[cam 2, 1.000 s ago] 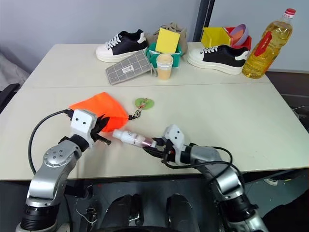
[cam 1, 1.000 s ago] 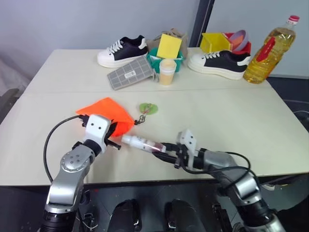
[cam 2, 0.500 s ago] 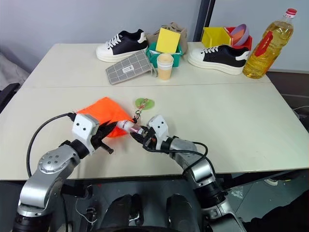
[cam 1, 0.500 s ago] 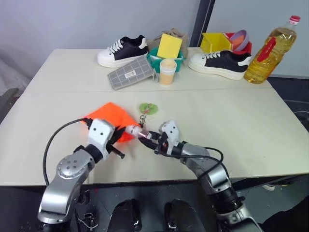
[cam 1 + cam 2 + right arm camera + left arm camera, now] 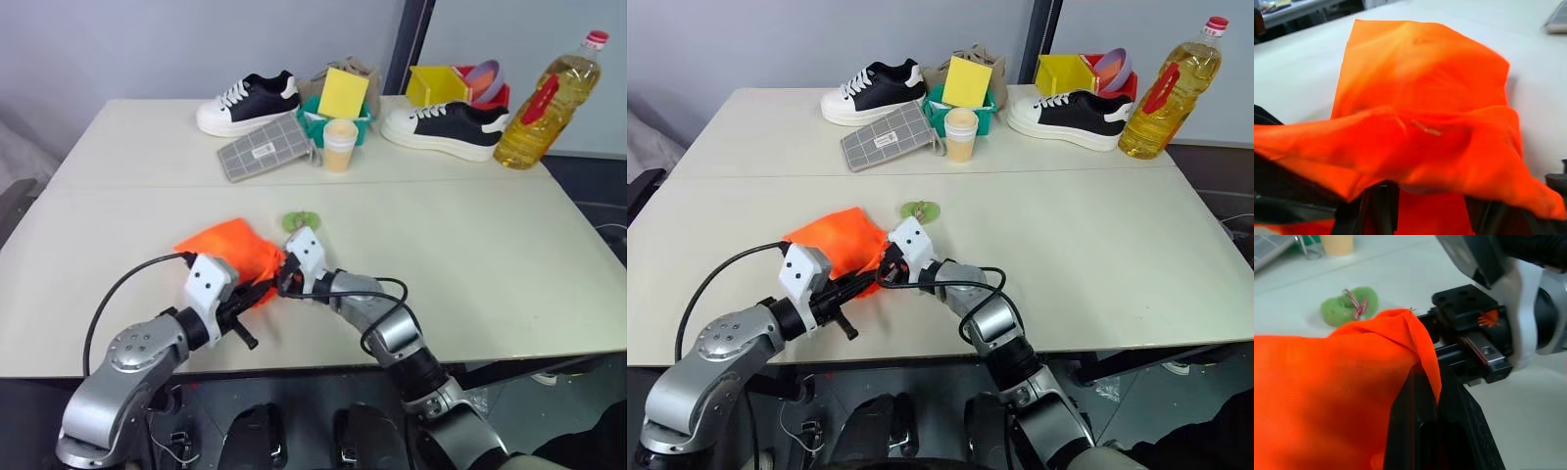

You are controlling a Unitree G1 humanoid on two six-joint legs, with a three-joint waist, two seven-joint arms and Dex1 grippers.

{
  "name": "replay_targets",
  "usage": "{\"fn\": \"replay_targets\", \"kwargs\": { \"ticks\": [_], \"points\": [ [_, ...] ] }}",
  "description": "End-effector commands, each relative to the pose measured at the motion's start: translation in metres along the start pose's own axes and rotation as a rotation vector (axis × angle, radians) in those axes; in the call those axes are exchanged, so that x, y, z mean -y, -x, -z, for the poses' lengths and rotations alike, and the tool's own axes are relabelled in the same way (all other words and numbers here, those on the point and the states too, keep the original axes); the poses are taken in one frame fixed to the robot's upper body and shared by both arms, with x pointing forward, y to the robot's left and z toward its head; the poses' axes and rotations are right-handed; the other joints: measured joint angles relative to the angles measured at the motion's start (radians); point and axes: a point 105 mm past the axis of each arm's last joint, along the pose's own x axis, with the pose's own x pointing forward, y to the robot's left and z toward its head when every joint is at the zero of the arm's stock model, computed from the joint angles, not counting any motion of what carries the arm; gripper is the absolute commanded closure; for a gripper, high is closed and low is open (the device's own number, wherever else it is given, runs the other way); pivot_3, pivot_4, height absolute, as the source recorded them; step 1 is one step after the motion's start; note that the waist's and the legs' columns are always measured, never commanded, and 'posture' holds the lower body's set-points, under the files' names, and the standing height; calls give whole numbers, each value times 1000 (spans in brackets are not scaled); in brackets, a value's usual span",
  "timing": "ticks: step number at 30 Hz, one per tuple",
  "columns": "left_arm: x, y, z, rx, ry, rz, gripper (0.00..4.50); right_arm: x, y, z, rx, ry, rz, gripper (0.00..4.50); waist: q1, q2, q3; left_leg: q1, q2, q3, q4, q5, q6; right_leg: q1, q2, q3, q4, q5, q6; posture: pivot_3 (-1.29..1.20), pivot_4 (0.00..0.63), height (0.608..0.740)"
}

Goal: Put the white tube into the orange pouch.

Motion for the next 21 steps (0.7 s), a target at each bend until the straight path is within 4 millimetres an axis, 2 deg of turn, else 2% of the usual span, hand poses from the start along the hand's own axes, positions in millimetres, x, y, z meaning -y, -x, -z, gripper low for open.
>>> {"fn": "replay_targets", "kwargs": {
  "ticks": [1, 5, 8, 13, 17, 21],
  "points": [
    [1, 8, -5, 6, -42, 3, 4500, -8, 8, -17, 41, 45, -56, 1959, 1, 0, 0, 0, 0, 0, 0, -1, -1, 0, 0, 0, 0, 0, 0, 0, 150, 740],
    [-7, 15, 2, -16, -45, -18, 4500, -4, 30, -10, -10, 47, -62, 12, 0, 0, 0, 0, 0, 0, 0, -3, -1, 0, -1, 0, -1, 0, -1, 0, 150, 740],
    [-17, 21, 7, -34, -51, -42, 4500, 2, 53, -6, -50, 24, -73, 12, 1, 0, 0, 0, 0, 0, -1, -4, 1, -1, -1, 0, -1, -2, -3, 0, 150, 740],
    [-29, 28, 14, -56, -60, -61, 4500, -2, 82, -7, -64, -38, -121, 12, 0, 0, 0, 0, 0, 0, -3, -4, 1, -1, -1, 0, -3, -2, -4, 0, 150, 740],
    [-29, 25, 14, -45, -55, -56, 4500, -5, 85, -7, -70, -54, -126, 12, -3, 0, 0, 0, 0, 0, -4, -4, 1, -2, -1, 0, -3, -2, -5, 0, 150, 740],
    [-16, 14, 11, -13, -27, -21, 4500, -1, 74, -8, -62, -48, -80, 12, -1, 0, 0, 0, 0, 0, -5, -3, 1, -2, -1, 0, -4, -2, -5, 0, 150, 740]
  ]
}}
